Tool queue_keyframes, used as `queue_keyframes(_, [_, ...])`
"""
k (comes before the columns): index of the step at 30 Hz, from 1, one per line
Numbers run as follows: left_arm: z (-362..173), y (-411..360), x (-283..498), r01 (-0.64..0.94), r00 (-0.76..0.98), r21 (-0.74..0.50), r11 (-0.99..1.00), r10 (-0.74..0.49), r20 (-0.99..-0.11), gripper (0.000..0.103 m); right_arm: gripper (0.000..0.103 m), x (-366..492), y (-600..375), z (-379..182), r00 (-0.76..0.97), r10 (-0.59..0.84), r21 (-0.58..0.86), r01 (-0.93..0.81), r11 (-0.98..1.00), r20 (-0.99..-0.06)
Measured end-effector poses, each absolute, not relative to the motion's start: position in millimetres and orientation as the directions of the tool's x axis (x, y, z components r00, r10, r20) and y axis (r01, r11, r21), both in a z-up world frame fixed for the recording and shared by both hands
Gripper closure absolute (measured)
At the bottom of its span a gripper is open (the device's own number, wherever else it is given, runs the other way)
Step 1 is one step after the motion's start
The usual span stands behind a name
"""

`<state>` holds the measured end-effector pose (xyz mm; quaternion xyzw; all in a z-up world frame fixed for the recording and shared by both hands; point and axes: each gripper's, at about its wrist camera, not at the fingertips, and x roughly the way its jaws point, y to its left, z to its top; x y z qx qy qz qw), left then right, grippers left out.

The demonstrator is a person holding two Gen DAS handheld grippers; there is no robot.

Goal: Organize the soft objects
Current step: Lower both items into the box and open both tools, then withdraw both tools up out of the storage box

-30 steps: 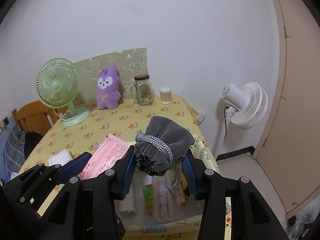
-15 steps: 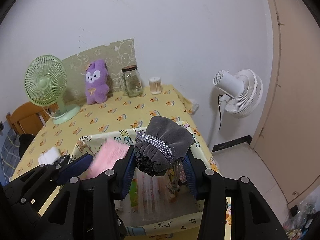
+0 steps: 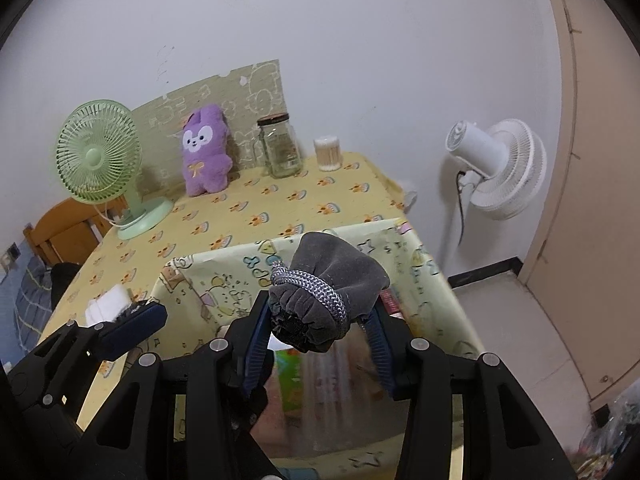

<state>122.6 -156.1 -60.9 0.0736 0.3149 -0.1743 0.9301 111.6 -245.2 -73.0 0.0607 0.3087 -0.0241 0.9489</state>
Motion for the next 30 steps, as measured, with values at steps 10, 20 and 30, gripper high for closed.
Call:
queue_keyframes(10, [-60,-153,121,0.379,0.740,0.018,0.925,-0.291,-0.606,0.023,0.009,110,-242,-71,0.818,-0.015,0.100,0.088,0.991,-0.575])
queue_keyframes(20, [-53,-149,109,0.369,0.757,0.026,0.929,-0.284,-0.588,0.017,0.008,95,-237,-63,0.821,-0.050,0.079,0.115,0.990,-0.569])
queue_keyframes(30, [-41,-137,92,0.365,0.775,0.027,0.931,-0.288,-0.562,0.015,0.008,77,-226,-50,0.836,-0.062,0.067,0.117,0.991,-0.546])
